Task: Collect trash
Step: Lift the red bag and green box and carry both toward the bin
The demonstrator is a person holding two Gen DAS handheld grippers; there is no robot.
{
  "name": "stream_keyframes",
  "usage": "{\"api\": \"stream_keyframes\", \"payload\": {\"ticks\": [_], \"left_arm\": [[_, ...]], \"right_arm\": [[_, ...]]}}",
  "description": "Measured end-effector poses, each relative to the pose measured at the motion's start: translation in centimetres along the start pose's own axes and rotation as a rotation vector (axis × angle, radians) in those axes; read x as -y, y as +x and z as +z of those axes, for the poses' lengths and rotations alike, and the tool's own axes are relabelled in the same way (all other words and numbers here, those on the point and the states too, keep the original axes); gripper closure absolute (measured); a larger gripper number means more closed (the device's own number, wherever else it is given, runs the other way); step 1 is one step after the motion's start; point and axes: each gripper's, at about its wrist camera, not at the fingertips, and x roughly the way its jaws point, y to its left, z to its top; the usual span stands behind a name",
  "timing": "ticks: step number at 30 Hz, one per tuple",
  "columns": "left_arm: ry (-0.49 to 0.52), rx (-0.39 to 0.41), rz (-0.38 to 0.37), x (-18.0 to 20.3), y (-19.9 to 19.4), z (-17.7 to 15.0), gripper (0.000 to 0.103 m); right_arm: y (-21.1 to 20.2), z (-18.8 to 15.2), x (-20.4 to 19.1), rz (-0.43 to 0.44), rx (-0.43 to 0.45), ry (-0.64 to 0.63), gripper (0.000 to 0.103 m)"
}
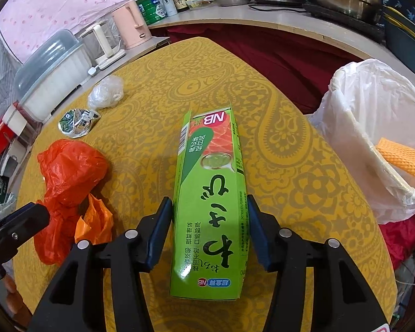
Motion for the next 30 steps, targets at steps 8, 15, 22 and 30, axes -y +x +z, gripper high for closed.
{"api": "stream_keyframes", "payload": {"ticks": [8,15,22,30], "left_arm": [[0.004,-0.056,0.055,0.2,2.7,0.7,0.053],[0.023,-0.005,0.064,0.8,1.3,1.5,0.059],[0.063,0.060,0.019,3.6,-1.2,3.4,0.059],[0.143,0.107,-0.057,9.4,-2.2,5.5,0.059]], "right_arm": [[-0.5,0.1,0.8,0.005,0.011,0.012,0.052],[-2.1,0.7,1.2,0.009,0.057,0.015,0.052],[-4.8,2.1,2.8,0.009,0.128,0.045,0.052],[-8.2,2.8,6.8,-0.025,0.204,0.104,0.052]]}}
